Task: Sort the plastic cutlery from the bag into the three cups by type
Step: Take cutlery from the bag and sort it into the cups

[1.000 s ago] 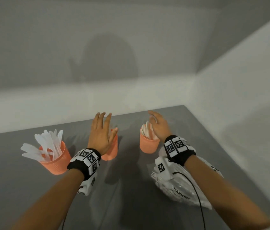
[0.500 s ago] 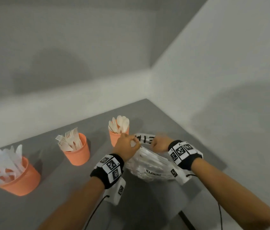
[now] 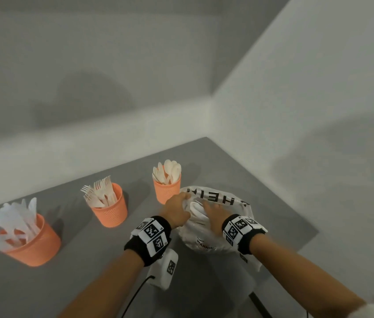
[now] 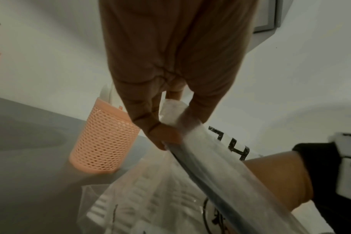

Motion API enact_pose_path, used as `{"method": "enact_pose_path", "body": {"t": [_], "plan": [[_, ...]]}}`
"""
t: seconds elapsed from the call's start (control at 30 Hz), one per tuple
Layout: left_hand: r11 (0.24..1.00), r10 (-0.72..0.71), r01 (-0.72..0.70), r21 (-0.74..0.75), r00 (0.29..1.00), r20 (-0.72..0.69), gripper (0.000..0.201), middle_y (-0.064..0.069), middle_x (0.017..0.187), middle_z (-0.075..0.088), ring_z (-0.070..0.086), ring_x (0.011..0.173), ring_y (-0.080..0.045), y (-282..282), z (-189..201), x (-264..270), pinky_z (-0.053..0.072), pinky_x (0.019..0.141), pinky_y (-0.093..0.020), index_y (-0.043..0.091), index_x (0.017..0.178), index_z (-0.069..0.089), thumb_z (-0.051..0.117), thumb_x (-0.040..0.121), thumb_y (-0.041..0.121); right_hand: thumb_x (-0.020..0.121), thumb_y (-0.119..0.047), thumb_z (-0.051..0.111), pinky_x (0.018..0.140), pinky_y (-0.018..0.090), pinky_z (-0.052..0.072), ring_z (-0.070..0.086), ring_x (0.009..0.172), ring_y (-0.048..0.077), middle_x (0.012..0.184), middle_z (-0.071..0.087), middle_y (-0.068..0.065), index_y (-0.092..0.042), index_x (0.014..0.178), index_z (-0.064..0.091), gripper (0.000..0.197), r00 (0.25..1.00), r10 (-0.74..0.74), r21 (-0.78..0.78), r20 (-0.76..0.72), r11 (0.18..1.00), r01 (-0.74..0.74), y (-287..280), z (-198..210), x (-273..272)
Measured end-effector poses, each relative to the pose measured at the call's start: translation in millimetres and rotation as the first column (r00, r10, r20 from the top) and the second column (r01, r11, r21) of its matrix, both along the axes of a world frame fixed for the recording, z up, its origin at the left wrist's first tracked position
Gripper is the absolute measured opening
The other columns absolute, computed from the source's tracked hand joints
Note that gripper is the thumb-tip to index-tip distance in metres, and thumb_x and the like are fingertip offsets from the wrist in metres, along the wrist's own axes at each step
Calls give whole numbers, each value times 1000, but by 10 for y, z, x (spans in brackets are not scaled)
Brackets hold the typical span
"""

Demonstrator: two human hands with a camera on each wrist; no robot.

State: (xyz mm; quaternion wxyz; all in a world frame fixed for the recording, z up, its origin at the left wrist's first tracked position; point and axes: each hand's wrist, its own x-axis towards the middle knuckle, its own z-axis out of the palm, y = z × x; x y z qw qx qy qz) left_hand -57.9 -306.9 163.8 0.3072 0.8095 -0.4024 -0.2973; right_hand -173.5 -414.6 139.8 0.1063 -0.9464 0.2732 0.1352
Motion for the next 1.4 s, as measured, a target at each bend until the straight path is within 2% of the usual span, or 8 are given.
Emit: {"method": "enact_pose_path", "body": {"t": [0.07, 0.2, 0.33, 0.47, 0.67, 0.87, 1.03, 1.4], "plan": [[1000, 19, -19, -8, 1000, -13, 59, -15, 132, 47, 53, 112, -33, 18, 8, 23, 52, 79, -34, 9, 137, 39, 52, 81, -3, 78, -21, 69, 108, 44, 37, 41, 130, 30, 142, 40, 11, -20, 144, 20, 82, 1000, 13, -75, 14, 997, -12, 18, 3, 32], [1000, 16, -17, -12, 999, -48, 57, -17, 124, 49, 59, 84, -30, 22, 37, 14, 51, 56, -27, 7, 136, 39, 51, 81, -4, 80, -18, 69, 102, 39, 43, 51, 118, 26, 130, 53, 9, -13, 127, 41, 55, 993, -38, -6, 113, 999, 39, 42, -35, 8], [999, 35, -36, -19, 997, -63, 56, -19, 122, 52, 58, 73, -25, 17, 27, 8, 52, 61, -29, 7, 135, 39, 54, 82, -3, 80, -14, 67, 103, 36, 40, 45, 125, 26, 139, 42, 10, -11, 132, 35, 61, 980, -47, 53, 194, 998, 38, 79, -95, -36], [997, 68, -72, -37, 993, -99, 55, -19, 116, 56, 55, 58, -17, 30, 13, -3, 52, 59, -25, 8, 134, 40, 55, 82, -3, 81, -1, 58, 93, 32, 45, 51, 110, 26, 136, 35, 12, -13, 122, 39, 47, 961, -82, 76, 265, 995, 64, 52, -137, -68], [998, 53, -56, -29, 992, -113, 55, -19, 122, 53, 55, 56, -13, 46, 14, -43, 52, 57, -23, 9, 136, 38, 55, 84, -2, 89, -14, 53, 107, 41, 34, 35, 130, 34, 142, 31, 19, -12, 138, 33, 53, 994, 3, -141, 107, 990, 12, 90, -221, -128], [999, 27, -30, -28, 996, -86, 55, -18, 130, 50, 54, 55, -12, 27, 58, -70, 49, 46, -14, 9, 136, 39, 55, 85, -2, 86, -8, 56, 106, 33, 36, 42, 126, 27, 137, 43, 13, -10, 132, 42, 48, 976, -30, -26, 214, 999, 37, 76, -266, -162], [1000, 15, -17, -18, 996, -83, 55, -17, 132, 48, 54, 55, -11, 34, 91, -60, 48, 48, -15, 8, 137, 39, 54, 85, -3, 81, -1, 59, 112, 31, 30, 37, 132, 23, 141, 40, 8, -15, 131, 41, 54, 942, -130, 105, 309, 989, 103, 48, -261, -172], [999, 30, -33, -22, 994, -108, 54, -15, 131, 50, 54, 54, -13, 52, 112, -71, 49, 53, -19, 8, 135, 41, 55, 85, -3, 87, -3, 53, 95, 26, 39, 51, 112, 23, 122, 55, 9, -14, 122, 49, 37, 961, -133, 157, 241, 983, 97, 22, -296, -212]]}}
